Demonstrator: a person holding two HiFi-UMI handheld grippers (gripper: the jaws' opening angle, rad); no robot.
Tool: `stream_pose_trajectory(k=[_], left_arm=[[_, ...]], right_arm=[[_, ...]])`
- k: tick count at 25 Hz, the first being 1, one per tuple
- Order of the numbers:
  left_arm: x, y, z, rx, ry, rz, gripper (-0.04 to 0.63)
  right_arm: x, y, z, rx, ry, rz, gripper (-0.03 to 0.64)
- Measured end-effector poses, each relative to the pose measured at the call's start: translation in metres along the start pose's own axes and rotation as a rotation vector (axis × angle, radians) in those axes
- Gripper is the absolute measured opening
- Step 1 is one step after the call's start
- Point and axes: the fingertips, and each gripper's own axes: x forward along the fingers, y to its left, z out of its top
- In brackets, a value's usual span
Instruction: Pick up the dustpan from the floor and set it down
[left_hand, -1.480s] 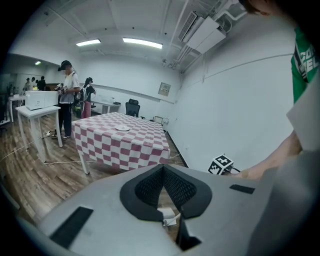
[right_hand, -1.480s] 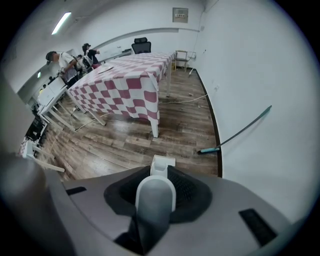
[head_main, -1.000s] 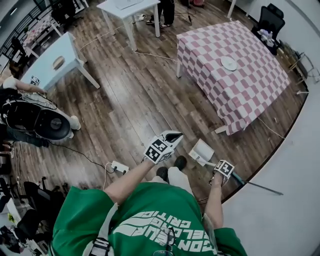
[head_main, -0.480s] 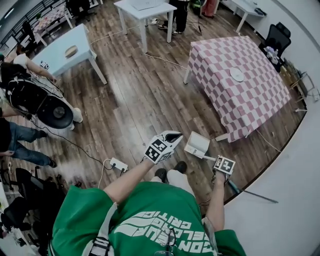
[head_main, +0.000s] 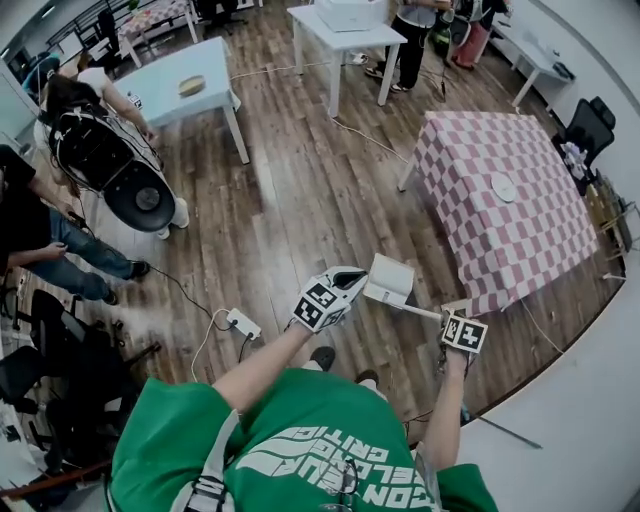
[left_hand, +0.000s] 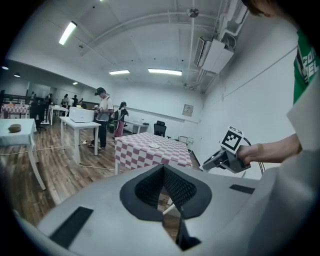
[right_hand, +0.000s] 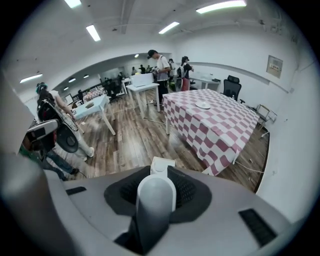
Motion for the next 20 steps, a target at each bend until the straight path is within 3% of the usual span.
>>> stream_pose_trajectory(k=[9, 20], left_arm=[[-0.003, -0.016, 0.004, -0.028, -0.028, 0.093, 0.004], [0.012, -0.057, 0.008, -0.036, -0.037, 0.124, 0.004]], right_arm=[[-0.03, 0.021, 0.051, -0.198, -0.076, 0.092, 0.109], [-0.055, 0.004, 0.055, -0.266, -0.139, 0.153, 0.109]])
